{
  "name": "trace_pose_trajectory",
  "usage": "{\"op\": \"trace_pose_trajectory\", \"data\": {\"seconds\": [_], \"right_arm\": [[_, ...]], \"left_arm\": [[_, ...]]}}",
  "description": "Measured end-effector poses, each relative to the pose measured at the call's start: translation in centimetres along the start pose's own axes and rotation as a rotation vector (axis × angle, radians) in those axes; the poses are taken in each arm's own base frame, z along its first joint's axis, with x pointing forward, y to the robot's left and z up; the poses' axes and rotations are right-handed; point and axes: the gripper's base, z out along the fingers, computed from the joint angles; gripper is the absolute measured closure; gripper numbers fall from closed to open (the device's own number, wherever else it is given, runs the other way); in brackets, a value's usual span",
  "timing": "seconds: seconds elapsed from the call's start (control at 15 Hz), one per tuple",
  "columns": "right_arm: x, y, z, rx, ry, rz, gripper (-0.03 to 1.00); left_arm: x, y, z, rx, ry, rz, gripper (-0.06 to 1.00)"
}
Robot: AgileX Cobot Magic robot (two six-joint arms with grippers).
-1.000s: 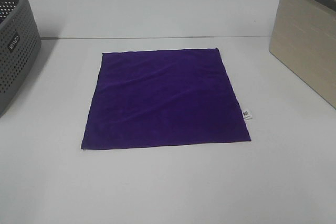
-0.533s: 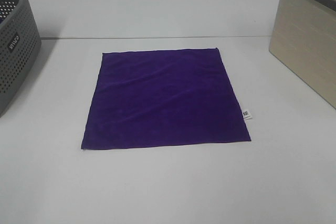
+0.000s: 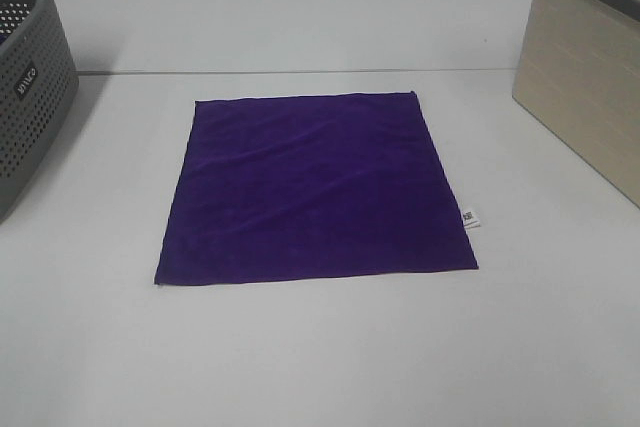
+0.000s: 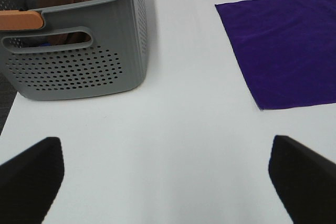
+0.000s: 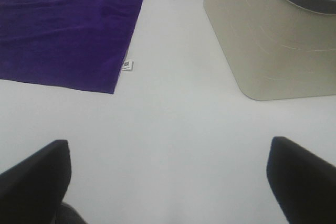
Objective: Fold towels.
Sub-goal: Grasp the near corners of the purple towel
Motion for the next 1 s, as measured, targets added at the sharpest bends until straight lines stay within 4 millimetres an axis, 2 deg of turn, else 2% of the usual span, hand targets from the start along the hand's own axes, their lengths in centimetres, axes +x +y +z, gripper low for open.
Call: {"op": "trace_pose_trajectory", "data": {"seconds": [0.87,1.0], "right_arm": [[-0.03,-0.01,0.0,0.001,-0.003,0.0,-0.02],[-0.63,0.02,-0.2,-0.009,-0.004,0.016,-0.02]], "left_arm": [[-0.01,-0.05,0.0,0.005,-0.001,-0.003,-0.04],[-0.08,-0.08,0.01,0.01,0.006,-0.006,-0.04]]}}
